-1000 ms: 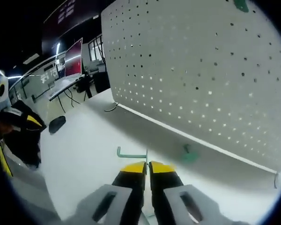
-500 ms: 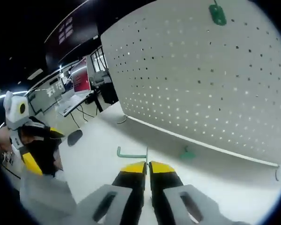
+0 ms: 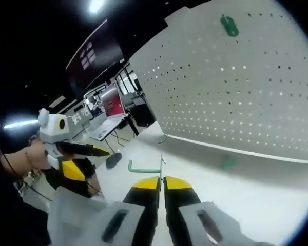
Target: Insert the hook assembly into the mounting plate slot until the hook locks in place.
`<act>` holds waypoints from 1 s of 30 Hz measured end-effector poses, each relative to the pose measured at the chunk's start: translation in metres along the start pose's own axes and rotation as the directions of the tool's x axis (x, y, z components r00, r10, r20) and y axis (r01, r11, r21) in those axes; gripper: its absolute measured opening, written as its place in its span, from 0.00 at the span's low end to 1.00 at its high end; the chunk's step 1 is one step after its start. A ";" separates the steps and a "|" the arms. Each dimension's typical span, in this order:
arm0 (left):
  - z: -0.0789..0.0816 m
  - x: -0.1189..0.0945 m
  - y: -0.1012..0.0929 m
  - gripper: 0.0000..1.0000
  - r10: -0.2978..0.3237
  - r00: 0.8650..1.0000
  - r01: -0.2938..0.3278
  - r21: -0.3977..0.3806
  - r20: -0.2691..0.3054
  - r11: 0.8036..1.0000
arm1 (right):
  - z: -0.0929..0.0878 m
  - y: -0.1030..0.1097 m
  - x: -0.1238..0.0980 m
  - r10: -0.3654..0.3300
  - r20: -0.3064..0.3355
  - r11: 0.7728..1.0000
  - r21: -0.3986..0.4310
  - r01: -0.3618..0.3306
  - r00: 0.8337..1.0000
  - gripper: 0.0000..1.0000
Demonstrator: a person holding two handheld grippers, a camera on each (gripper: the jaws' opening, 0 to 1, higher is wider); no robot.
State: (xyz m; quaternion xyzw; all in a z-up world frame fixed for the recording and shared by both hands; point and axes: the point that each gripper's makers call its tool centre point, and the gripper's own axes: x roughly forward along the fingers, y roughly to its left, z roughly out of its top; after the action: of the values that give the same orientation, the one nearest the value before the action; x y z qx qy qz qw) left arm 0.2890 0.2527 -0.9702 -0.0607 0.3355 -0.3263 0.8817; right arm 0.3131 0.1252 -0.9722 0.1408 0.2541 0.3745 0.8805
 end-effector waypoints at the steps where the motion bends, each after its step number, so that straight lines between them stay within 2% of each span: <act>1: 0.004 0.001 -0.003 0.86 -0.018 1.000 0.018 -0.012 0.012 1.000 | 0.000 0.004 -0.001 0.020 0.009 1.000 0.017 -0.020 1.000 0.00; 4: 0.014 0.003 -0.013 0.79 -0.069 0.997 0.070 -0.026 0.037 0.997 | 0.002 0.017 -0.005 0.087 0.044 0.995 0.041 -0.089 0.995 0.00; 7: 0.025 0.006 -0.026 0.73 -0.135 0.989 0.137 -0.039 0.067 0.990 | 0.003 0.030 -0.007 0.150 0.063 0.987 0.053 -0.154 0.987 0.00; 9: 0.032 0.007 -0.036 0.67 -0.185 0.979 0.190 -0.052 0.087 0.980 | 0.006 0.042 -0.009 0.212 0.090 0.972 0.084 -0.220 0.973 0.00; 12: 0.044 0.006 -0.051 0.61 -0.262 0.955 0.276 -0.100 0.139 0.956 | 0.011 0.054 -0.014 0.277 0.140 0.946 0.136 -0.296 0.951 0.00; 15: 0.054 0.004 -0.061 0.56 -0.318 0.930 0.343 -0.129 0.186 0.930 | 0.017 0.073 -0.021 0.364 0.177 0.908 0.151 -0.391 0.914 0.00; 16: 0.058 0.002 -0.066 0.55 -0.347 0.915 0.379 -0.140 0.208 0.915 | 0.019 0.076 -0.022 0.377 0.185 0.902 0.150 -0.405 0.908 0.00; 17: 0.061 0.000 -0.070 0.53 -0.370 0.902 0.408 -0.155 0.225 0.900 | 0.021 0.083 -0.024 0.402 0.198 0.886 0.162 -0.434 0.894 0.00; 18: 0.064 -0.002 -0.075 0.51 -0.400 0.883 0.447 -0.180 0.245 0.876 | 0.022 0.086 -0.025 0.417 0.203 0.877 0.165 -0.451 0.886 0.00; 19: 0.067 -0.003 -0.078 0.50 -0.416 0.871 0.470 -0.198 0.261 0.860 | 0.025 0.089 -0.027 0.427 0.218 0.871 0.162 -0.464 0.877 0.00; 20: 0.069 -0.004 -0.083 0.49 -0.439 0.856 0.498 -0.207 0.273 0.842 | 0.029 0.093 -0.029 0.445 0.241 0.852 0.182 -0.491 0.862 0.00; 22: 0.071 -0.006 -0.088 0.46 -0.463 0.839 0.527 -0.211 0.287 0.823 | 0.035 0.097 -0.031 0.466 0.268 0.829 0.201 -0.522 0.843 0.00; 30: 0.077 -0.013 -0.109 0.30 -0.556 0.768 0.628 -0.199 0.318 0.753 | 0.045 0.110 -0.037 0.527 0.310 0.772 0.215 -0.598 0.791 0.00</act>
State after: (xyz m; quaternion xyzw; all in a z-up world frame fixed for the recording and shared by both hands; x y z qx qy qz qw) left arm 0.2720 0.1669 -0.8680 -0.3334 0.2346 -0.5268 0.7458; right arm 0.2514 0.1699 -0.8734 0.3862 0.1495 0.5597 0.7178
